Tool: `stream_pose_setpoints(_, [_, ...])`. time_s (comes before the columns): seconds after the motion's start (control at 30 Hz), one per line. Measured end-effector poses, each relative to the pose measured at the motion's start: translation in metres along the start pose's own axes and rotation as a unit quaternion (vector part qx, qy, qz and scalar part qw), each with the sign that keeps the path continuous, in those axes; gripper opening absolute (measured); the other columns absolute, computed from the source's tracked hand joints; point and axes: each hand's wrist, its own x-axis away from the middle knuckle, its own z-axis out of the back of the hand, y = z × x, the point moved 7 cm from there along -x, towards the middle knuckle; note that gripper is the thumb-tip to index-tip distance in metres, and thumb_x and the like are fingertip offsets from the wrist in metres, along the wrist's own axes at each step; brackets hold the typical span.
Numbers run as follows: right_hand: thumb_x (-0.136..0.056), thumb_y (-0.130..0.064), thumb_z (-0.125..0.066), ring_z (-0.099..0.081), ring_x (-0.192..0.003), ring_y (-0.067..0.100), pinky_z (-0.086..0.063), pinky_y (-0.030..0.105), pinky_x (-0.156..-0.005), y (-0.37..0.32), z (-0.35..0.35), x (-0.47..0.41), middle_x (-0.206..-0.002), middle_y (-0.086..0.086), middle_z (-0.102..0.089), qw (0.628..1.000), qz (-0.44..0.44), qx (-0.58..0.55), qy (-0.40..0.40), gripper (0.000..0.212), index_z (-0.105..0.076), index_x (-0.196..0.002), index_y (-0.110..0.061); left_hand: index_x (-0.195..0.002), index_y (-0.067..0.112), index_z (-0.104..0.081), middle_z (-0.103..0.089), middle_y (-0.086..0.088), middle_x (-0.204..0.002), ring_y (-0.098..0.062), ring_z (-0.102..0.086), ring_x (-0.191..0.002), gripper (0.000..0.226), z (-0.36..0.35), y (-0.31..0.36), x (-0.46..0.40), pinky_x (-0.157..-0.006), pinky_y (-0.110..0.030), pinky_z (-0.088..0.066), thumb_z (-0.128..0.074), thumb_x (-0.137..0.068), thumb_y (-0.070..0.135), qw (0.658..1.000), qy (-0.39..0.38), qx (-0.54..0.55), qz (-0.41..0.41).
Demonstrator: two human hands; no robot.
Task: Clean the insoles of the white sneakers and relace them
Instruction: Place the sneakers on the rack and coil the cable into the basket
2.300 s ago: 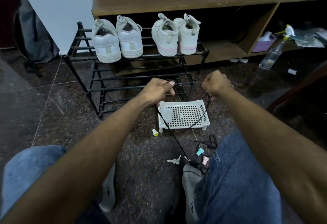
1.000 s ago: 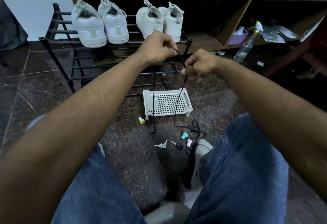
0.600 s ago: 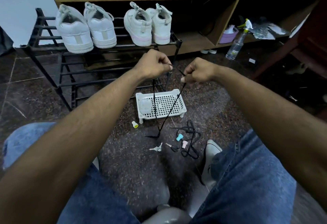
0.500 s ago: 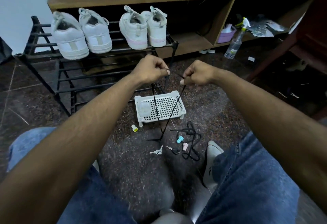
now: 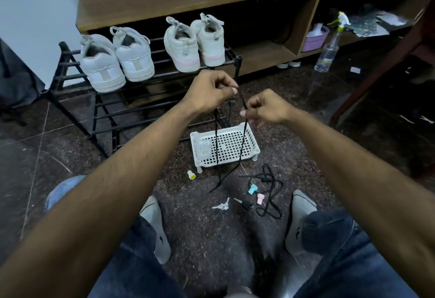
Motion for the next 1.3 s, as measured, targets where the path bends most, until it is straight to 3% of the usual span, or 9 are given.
stream_pose_setpoints(0.1, [-0.089,-0.013,-0.068,-0.059,-0.055,0.01,-0.053,0.031,-0.058,-0.02,0.011,0.0,-0.064,0.006,-0.064,0.996,0.048,-0.066,0.039,0.025,-0.058,-0.067,-0.008,-0.086,0.006,-0.067,-0.056,-0.005,-0.062,-0.011,-0.048,-0.048,0.003,0.006,0.013,-0.006,-0.049,-0.021,-0.041,-0.067,-0.089,0.006,0.998,0.033,0.052,-0.011])
stream_pose_setpoints(0.2, [-0.089,-0.01,-0.068,-0.06,-0.054,0.007,-0.051,0.024,-0.049,-0.039,0.02,0.002,-0.058,-0.002,-0.062,0.986,0.094,-0.113,0.073,0.012,-0.063,-0.081,-0.002,-0.079,0.009,-0.063,-0.054,0.001,-0.055,-0.006,-0.048,-0.042,0.013,0.009,0.019,-0.008,-0.047,-0.02,-0.043,-0.064,-0.091,0.003,0.992,0.058,0.108,-0.005])
stream_pose_setpoints(0.3, [-0.087,-0.009,-0.07,-0.062,-0.058,0.012,-0.05,0.026,-0.047,-0.05,0.022,0.006,-0.067,0.005,-0.063,0.981,0.115,-0.136,0.081,0.016,-0.064,-0.093,0.005,-0.076,0.009,-0.063,-0.056,-0.003,-0.057,-0.008,-0.051,-0.047,0.016,0.011,0.023,-0.006,-0.049,-0.021,-0.046,-0.062,-0.091,0.003,0.984,0.073,0.161,-0.003])
stream_pose_setpoints(0.47, [-0.085,-0.008,-0.071,-0.06,-0.061,0.013,-0.046,0.022,-0.044,-0.058,0.014,0.007,-0.08,0.009,-0.065,0.975,0.131,-0.157,0.085,0.009,-0.066,-0.091,-0.014,-0.077,0.01,-0.063,-0.059,-0.005,-0.059,-0.016,-0.056,-0.054,0.015,0.013,0.031,-0.002,-0.056,-0.027,-0.049,-0.062,-0.091,0.004,0.979,0.084,0.186,-0.006])
stream_pose_setpoints(0.63, [-0.083,-0.01,-0.073,-0.061,-0.068,0.013,-0.049,0.029,-0.053,-0.054,0.003,0.006,-0.086,0.001,-0.068,0.974,0.115,-0.18,0.076,0.024,-0.061,-0.102,-0.018,-0.076,0.013,-0.067,-0.061,-0.004,-0.065,-0.021,-0.058,-0.066,0.014,0.019,0.021,0.002,-0.07,-0.037,-0.054,-0.066,-0.089,0.009,0.966,0.108,0.234,0.033])
stream_pose_setpoints(0.83, [-0.082,-0.002,-0.073,-0.061,-0.082,0.009,-0.051,0.015,-0.068,-0.036,-0.044,0.002,-0.094,0.007,-0.066,0.981,0.059,-0.185,0.028,0.045,-0.051,-0.12,-0.011,-0.075,0.017,-0.065,-0.064,0.0,-0.071,-0.015,-0.06,-0.07,0.016,0.019,0.019,0.004,-0.07,-0.035,-0.052,-0.064,-0.09,0.012,0.94,0.127,0.31,0.069])
stream_pose_setpoints(1.0, [-0.088,0.0,-0.064,-0.061,-0.075,0.014,-0.053,0.023,-0.066,0.011,-0.071,-0.007,-0.087,0.005,-0.066,0.996,-0.042,-0.082,-0.008,0.015,-0.065,-0.102,-0.006,-0.09,0.015,-0.064,-0.067,-0.001,-0.076,-0.016,-0.062,-0.069,0.006,0.045,-0.008,0.004,-0.059,-0.029,-0.049,-0.059,-0.093,0.016,0.851,0.216,0.46,0.132])
stream_pose_setpoints(1.1, [-0.088,0.002,-0.062,-0.053,-0.064,0.016,-0.043,0.022,-0.041,0.045,-0.063,-0.004,-0.083,0.011,-0.065,0.993,-0.098,-0.066,0.005,0.016,-0.063,-0.081,-0.012,-0.083,0.016,-0.061,-0.064,0.0,-0.071,-0.014,-0.061,-0.062,0.013,0.067,-0.05,0.012,-0.057,-0.025,-0.045,-0.054,-0.094,0.019,0.768,0.306,0.532,0.184])
stream_pose_setpoints(1.3, [-0.087,0.003,-0.064,-0.052,-0.055,0.01,-0.044,0.023,-0.044,0.054,-0.03,0.005,-0.074,0.005,-0.064,0.99,-0.1,-0.092,0.024,0.014,-0.065,-0.08,-0.009,-0.07,0.018,-0.048,-0.05,0.001,-0.067,-0.013,-0.046,-0.057,0.024,0.057,-0.164,0.071,-0.061,-0.026,-0.038,-0.046,-0.094,0.014,0.673,0.443,0.503,0.312])
